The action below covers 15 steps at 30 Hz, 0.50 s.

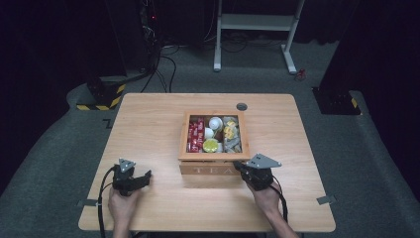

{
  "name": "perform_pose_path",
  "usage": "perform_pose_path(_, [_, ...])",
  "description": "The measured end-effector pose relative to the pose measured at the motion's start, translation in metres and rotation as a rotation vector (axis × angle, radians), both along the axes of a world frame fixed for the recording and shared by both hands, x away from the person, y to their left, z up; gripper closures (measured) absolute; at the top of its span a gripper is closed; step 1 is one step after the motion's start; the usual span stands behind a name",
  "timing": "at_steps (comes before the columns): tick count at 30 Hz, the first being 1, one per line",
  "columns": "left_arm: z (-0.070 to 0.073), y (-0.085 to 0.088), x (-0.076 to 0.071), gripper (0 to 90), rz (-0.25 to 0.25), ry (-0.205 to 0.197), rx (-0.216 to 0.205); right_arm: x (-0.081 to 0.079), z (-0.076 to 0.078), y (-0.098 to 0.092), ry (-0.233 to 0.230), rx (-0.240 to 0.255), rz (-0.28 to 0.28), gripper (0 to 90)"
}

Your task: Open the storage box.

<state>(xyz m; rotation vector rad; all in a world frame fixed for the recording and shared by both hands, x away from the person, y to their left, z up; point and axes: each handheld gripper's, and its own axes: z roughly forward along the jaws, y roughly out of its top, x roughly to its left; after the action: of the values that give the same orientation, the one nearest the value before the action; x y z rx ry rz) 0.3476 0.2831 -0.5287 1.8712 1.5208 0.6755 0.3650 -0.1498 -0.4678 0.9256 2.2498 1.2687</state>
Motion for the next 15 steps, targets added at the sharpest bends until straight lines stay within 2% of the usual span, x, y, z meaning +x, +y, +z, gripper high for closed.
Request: perform_pose_path(15, [-0.0001,-0.0005,-0.0002,21.7,-0.001,-0.002,-0.001,0.0025,0.0072,-0.0003,-0.021,0.012,-0.011,89.9])
